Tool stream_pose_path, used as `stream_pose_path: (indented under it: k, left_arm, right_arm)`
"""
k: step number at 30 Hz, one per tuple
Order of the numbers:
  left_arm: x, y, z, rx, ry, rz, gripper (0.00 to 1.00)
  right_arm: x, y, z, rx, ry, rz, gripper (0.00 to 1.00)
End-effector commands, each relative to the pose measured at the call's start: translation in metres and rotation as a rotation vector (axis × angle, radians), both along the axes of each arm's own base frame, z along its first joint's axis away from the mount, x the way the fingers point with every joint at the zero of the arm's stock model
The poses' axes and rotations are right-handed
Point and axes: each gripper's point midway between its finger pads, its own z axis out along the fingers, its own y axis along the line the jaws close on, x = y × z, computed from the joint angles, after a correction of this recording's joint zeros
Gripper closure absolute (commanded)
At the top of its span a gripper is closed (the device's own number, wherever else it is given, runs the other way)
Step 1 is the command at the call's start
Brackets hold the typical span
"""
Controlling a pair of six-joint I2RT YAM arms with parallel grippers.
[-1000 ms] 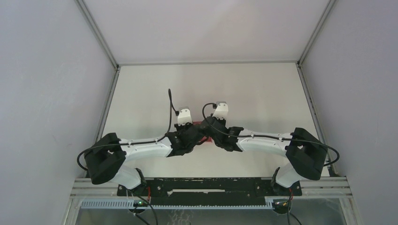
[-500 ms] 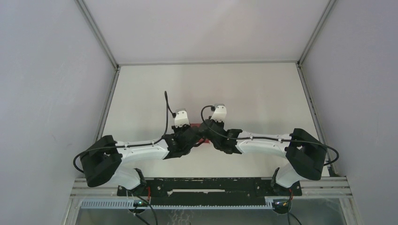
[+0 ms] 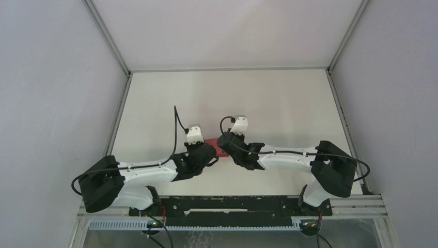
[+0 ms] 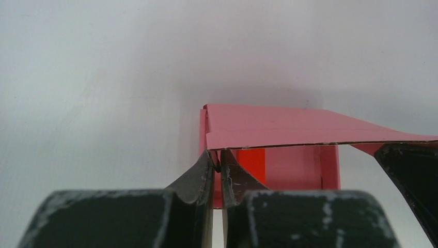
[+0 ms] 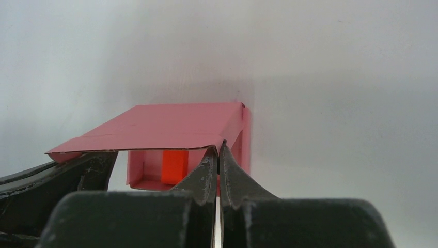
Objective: Fold the paper box
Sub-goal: Close the paper box at the center of the board.
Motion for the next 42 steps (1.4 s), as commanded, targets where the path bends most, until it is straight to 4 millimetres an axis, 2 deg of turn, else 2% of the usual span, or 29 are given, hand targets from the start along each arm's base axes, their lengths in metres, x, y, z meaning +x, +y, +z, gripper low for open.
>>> stream_pose_path:
  k: [1,13,28,38,42]
  left_arm:
    - [-0.009,-0.028,0.004,-0.127,0.007,-0.1,0.89]
    - [-0.01,-0.03,0.0,-0.134,0.012,-0.111,0.89]
    - [-0.01,-0.025,-0.028,-0.12,0.027,-0.075,0.89]
    - [-0.009,-0.026,-0.042,-0.093,0.049,-0.073,0.89]
    - [-0.009,-0.023,-0.045,-0.091,0.053,-0.069,0.89]
  right_arm:
    - [-0.019,0.041,0.001,0.151,0.062,0.085,1.0]
    - [-0.024,0.042,-0.016,0.157,0.093,0.083,1.0]
    - [-0.03,0.03,-0.045,0.099,0.132,0.076,1.0]
    - [-0.028,0.03,-0.049,0.091,0.143,0.092,1.0]
    - [-0.032,0.029,-0.041,0.084,0.133,0.12,0.82]
